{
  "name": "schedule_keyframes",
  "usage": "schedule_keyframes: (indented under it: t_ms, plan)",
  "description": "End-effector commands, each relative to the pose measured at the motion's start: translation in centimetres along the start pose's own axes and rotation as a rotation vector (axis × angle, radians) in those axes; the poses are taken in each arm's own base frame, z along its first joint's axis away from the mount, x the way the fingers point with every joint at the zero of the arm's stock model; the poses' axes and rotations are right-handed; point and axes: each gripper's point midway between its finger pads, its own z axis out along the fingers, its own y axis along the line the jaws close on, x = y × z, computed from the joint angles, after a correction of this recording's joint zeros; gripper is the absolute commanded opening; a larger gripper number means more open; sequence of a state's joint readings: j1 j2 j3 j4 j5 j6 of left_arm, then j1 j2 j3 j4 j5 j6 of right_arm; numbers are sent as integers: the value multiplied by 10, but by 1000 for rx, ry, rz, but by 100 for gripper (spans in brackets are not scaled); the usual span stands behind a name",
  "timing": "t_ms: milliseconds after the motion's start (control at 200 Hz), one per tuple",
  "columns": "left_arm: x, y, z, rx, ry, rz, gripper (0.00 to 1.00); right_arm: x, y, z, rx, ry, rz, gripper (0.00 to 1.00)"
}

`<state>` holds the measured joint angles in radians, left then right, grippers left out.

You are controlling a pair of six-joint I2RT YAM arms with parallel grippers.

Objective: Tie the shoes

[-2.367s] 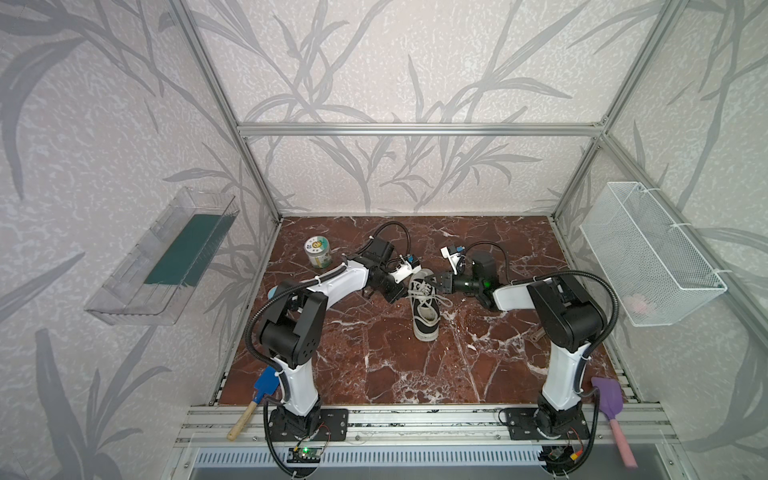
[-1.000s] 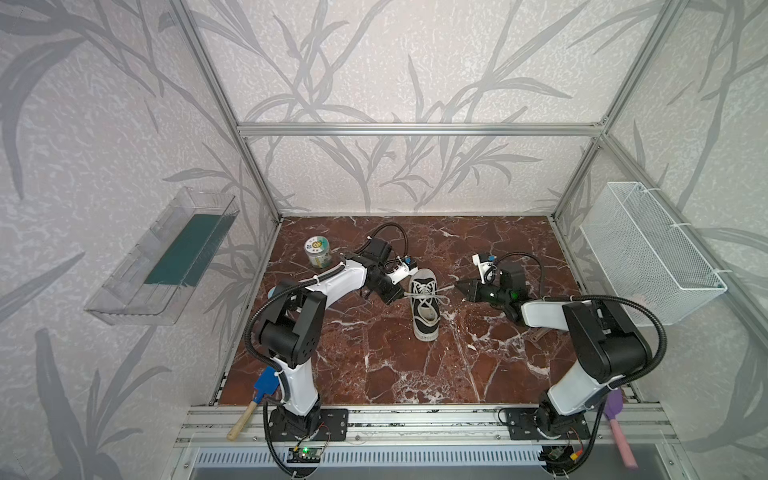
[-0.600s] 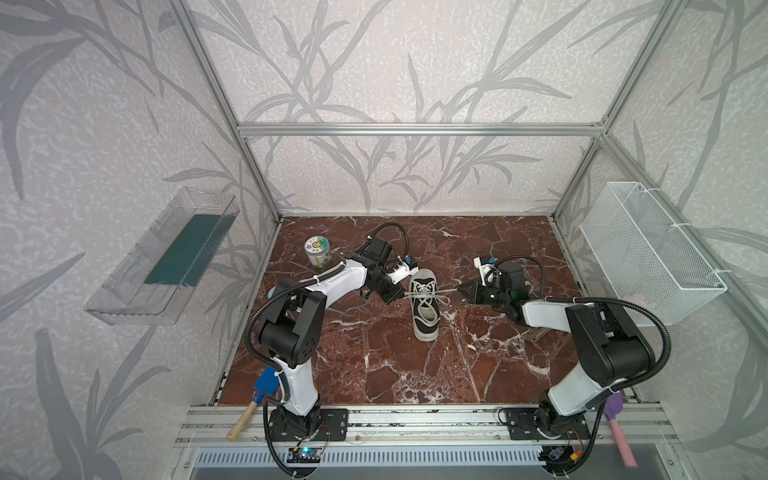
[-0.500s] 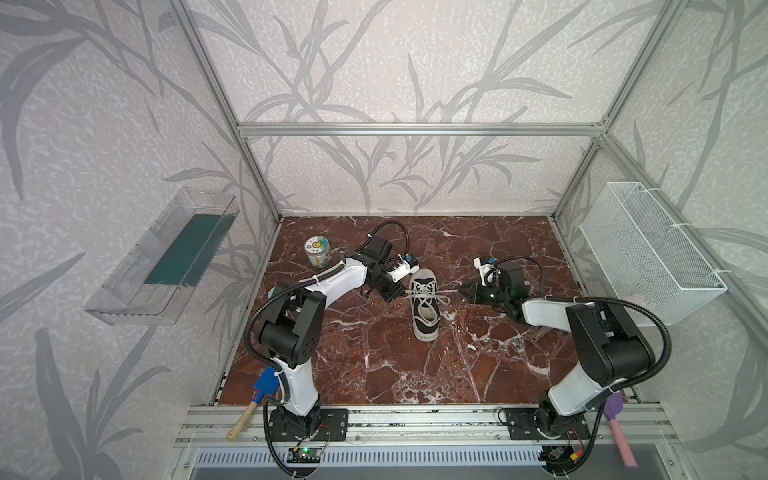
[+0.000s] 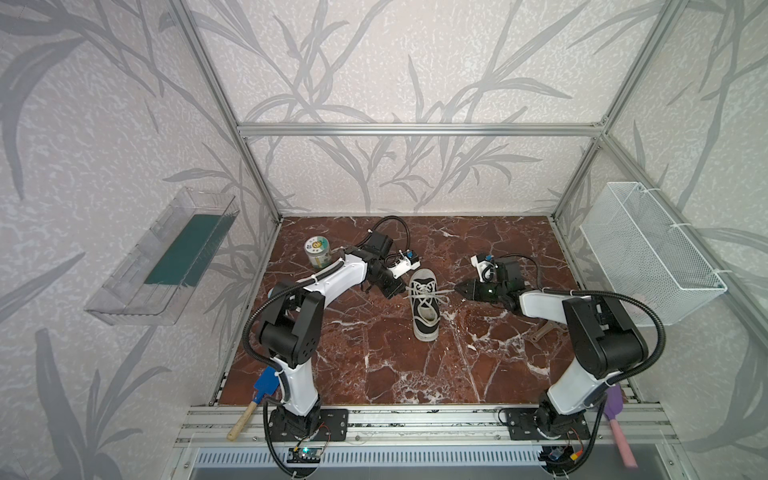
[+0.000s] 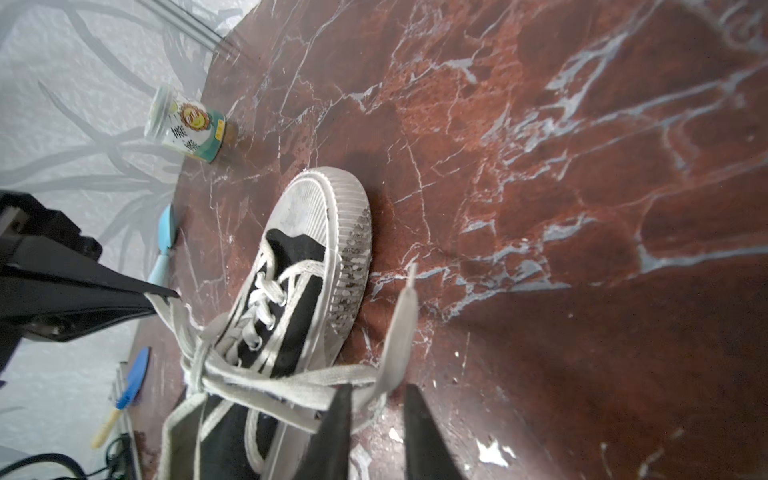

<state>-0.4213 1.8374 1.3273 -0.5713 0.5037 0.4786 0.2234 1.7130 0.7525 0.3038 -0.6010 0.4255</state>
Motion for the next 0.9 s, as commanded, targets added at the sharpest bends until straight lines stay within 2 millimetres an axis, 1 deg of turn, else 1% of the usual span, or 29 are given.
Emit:
schedule_keyframes:
  t_ms: [0, 40, 105, 120, 140, 195, 250, 300, 390, 505, 550, 605, 720, 840, 890, 895]
  plan:
    - [-1, -2, -1, 16, 13, 7, 0, 0, -2, -2, -10, 18, 22, 35]
    - [-2, -2, -1, 17, 10, 6, 0, -1, -3, -4, -11, 14, 30, 38]
    - [-1, -3, -1, 21, 12, 4, 0, 0, -9, -8, -6, 15, 46, 39]
    - [-1, -3, -1, 22, 14, 3, 0, -6, -5, -13, -10, -1, 34, 39]
    - [-1, -3, -1, 22, 14, 3, 0, -8, -5, -16, -7, -7, 29, 39]
    - [-1, -3, -1, 24, 13, 1, 0, -10, -5, -21, -4, -13, 11, 39]
    - [-1, -3, -1, 26, 12, -2, 0, -8, -3, -24, -6, 5, -26, 38]
    - [-1, -4, 0, 29, 12, -1, 0, -7, 4, -26, -30, 25, -67, 37]
    - [-2, -4, 1, 28, 10, -5, 0, -1, 19, -28, -99, 68, -140, 28]
    - [-2, -4, 2, 28, 8, -6, 0, 8, 38, -28, -158, 122, -230, 23]
    - [-3, -4, 2, 26, 6, -5, 0, 10, 43, -26, -151, 147, -258, 21]
    - [-2, -4, 2, 25, 9, -5, 0, 14, 50, -24, -159, 177, -272, 21]
    - [-2, -4, 2, 23, 9, -5, 0, 23, 67, -17, -213, 247, -296, 26]
    - [-2, -4, 3, 27, 11, -4, 0, 34, 80, -11, -265, 292, -331, 31]
    - [-1, -5, 3, 28, 13, -4, 0, 34, 87, -10, -289, 300, -338, 32]
    - [-1, -4, 3, 27, 14, -5, 0, 36, 84, -8, -289, 310, -330, 32]
